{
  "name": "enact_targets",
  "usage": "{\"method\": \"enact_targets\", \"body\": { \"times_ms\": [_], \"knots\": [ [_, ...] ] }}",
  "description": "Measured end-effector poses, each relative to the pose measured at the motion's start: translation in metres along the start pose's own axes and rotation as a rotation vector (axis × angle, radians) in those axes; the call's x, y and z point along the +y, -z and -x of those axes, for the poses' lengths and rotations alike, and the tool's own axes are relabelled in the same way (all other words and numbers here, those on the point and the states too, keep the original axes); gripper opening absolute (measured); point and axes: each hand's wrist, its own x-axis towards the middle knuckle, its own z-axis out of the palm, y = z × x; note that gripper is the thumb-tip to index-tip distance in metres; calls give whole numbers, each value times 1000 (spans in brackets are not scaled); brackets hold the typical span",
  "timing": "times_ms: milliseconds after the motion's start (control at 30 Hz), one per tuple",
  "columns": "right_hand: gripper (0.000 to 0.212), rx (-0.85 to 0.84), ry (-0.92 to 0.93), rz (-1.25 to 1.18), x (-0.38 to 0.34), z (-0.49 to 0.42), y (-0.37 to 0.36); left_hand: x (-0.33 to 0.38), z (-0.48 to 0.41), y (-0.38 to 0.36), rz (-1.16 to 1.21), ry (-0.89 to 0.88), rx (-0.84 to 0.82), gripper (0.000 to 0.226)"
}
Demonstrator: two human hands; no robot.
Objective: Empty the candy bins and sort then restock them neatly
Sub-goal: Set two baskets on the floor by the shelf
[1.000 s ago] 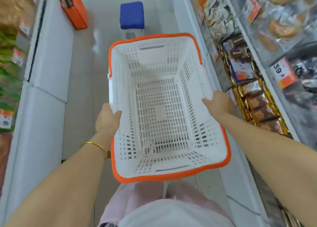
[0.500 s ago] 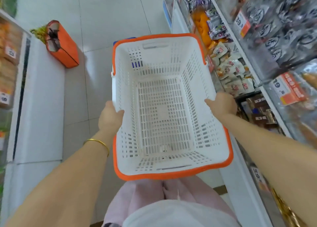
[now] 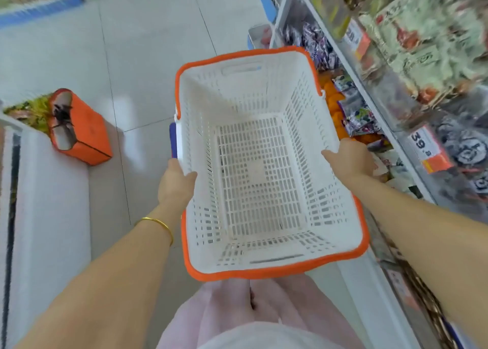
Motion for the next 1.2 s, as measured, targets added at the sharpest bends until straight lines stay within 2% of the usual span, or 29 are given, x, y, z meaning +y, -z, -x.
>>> {"method": "enact_targets", "body": {
  "times_ms": [200,367,500,600,767,867,933,1000,1067,1133,1200],
  "knots": [
    [45,12,-22,9,-46,-103,11,75,-104,15,4,-10,-37,36],
    [47,-14,-14,45,-77,-195,11,124,-190,12,6,40,-73,23],
    [47,-53,19,49,-96,-251,8,149,-240,6,-14,95,-84,29],
    [38,-65,35,72,-107,-284,2,157,-270,0,-65,140,-110,24],
    [33,-73,43,80,-124,-319,-5,156,-319,-18,-91,258,-214,33],
    [30,-87,29,56,-135,-331,-10,153,-347,-25,-101,290,-266,16],
    [36,-95,1,63,-141,-335,-17,150,-365,-26,-79,302,-305,3],
    [46,-96,-34,46,-150,-337,-25,144,-386,-26,-15,344,-358,9],
    [49,-80,-78,15,-158,-334,-35,140,-404,-24,29,387,-429,3],
    [49,-73,-118,-18,-163,-330,-45,138,-420,-21,-2,401,-499,8],
    [48,-64,-142,-36,-165,-325,-54,142,-430,-16,-154,340,-559,9]
  ]
}}
